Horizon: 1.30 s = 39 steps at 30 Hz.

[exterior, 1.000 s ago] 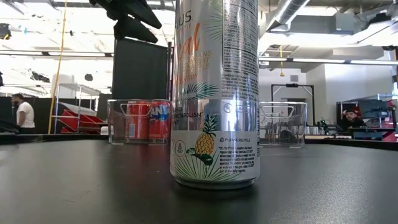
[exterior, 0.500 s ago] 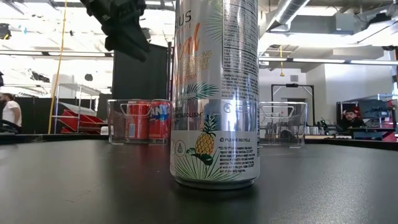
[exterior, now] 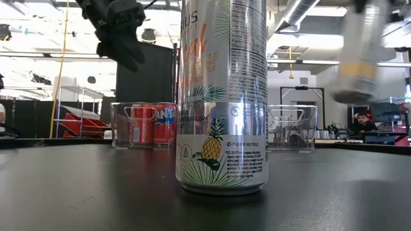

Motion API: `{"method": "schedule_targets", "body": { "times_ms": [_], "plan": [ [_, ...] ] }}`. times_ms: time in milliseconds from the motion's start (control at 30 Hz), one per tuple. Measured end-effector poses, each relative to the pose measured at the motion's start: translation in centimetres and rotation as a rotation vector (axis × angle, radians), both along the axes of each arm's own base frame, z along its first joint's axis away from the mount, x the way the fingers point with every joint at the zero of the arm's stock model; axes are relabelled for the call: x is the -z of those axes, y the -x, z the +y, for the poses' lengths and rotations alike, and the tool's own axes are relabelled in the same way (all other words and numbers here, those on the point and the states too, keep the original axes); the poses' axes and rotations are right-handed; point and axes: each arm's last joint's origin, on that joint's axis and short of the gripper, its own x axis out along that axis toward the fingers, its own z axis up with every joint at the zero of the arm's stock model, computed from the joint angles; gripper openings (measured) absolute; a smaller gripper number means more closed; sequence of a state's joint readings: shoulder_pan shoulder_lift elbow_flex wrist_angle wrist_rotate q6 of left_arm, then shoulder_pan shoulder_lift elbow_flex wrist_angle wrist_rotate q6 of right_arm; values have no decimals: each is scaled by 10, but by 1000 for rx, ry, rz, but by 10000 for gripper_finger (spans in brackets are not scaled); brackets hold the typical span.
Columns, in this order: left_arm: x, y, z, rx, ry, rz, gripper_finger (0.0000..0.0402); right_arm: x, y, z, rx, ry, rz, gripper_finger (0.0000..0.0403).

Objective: Sort soda cans
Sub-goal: Put the bottom right white yellow soda can into the right transparent bin

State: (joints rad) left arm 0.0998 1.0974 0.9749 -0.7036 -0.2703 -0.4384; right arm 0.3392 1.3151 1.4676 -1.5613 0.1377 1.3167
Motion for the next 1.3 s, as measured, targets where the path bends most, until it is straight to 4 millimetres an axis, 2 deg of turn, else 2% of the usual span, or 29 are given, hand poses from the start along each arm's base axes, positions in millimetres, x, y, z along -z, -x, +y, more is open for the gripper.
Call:
{"method": "schedule_targets", "body": {
  "times_ms": [233, 467, 667, 900, 1067, 1300],
  "plan": [
    [5, 6, -2, -41, 45, 56, 233, -34, -7, -64, 14, 126, -94, 231],
    [-2, 8, -15, 42, 27, 15, 233, -37, 3, -124, 25, 209, -30, 230],
    [-13, 20, -22, 8, -34, -49, 233, -23, 1, -176, 33, 228, 71, 230],
    [-23, 36, -16, -77, -129, -89, 233, 3, -22, -224, -14, 265, 149, 230],
    [-27, 42, -17, -90, -116, -119, 233, 23, -35, -250, -51, 267, 171, 234],
    [-24, 45, -19, -99, -126, -75, 233, 40, -41, -275, -71, 259, 192, 233]
  ]
}}
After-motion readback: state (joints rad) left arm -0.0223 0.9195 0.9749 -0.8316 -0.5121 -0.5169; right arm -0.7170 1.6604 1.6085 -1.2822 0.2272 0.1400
